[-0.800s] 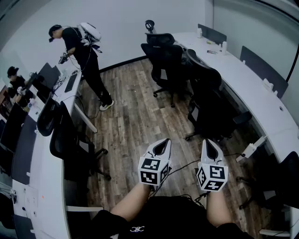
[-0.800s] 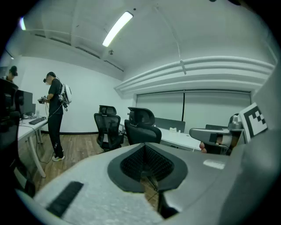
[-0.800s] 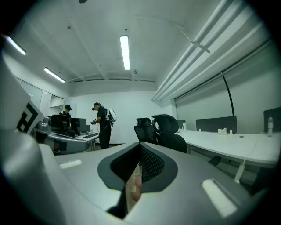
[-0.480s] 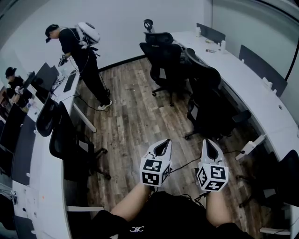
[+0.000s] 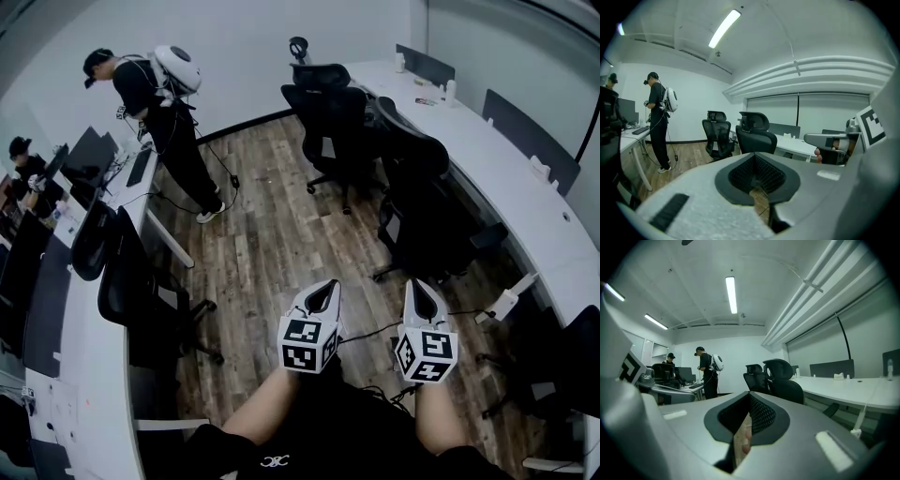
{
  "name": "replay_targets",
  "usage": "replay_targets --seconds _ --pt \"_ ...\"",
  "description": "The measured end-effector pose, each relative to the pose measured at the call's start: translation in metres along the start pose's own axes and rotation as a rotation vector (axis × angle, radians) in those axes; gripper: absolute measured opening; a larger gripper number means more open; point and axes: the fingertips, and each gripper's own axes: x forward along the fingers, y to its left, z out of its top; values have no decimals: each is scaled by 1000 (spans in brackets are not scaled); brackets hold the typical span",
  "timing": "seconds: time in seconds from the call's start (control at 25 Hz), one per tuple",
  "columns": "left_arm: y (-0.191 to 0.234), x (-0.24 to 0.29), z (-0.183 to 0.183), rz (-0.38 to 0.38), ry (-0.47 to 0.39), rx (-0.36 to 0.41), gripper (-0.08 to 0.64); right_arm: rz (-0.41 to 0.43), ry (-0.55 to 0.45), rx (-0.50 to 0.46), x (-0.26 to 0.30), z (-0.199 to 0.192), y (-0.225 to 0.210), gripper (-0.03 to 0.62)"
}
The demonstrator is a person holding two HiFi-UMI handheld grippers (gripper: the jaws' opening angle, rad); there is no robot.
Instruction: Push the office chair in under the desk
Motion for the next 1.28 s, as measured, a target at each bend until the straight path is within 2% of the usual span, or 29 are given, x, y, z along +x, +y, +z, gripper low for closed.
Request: replay_targets --seconds 0.24,0.52,0.76,0.88,1.04,1.28 --pt "26 48 13 -30 -7 7 8 -36 -4 -18 50 6 -13 8" --pt "59 120 27 -107 9 2 8 -114 11 -18 115 6 -34 8" --pt "76 190 47 -192 50 64 8 -240 9 1 166 20 -72 8" --pt "84 224 65 -242 56 86 8 -282 21 41 190 25 -91 8" --pt "99 271 84 -272 59 156 8 -349 54 30 224 28 -116 9" --pt "131 345 112 -309 39 336 15 -439 108 8 270 25 -143 52"
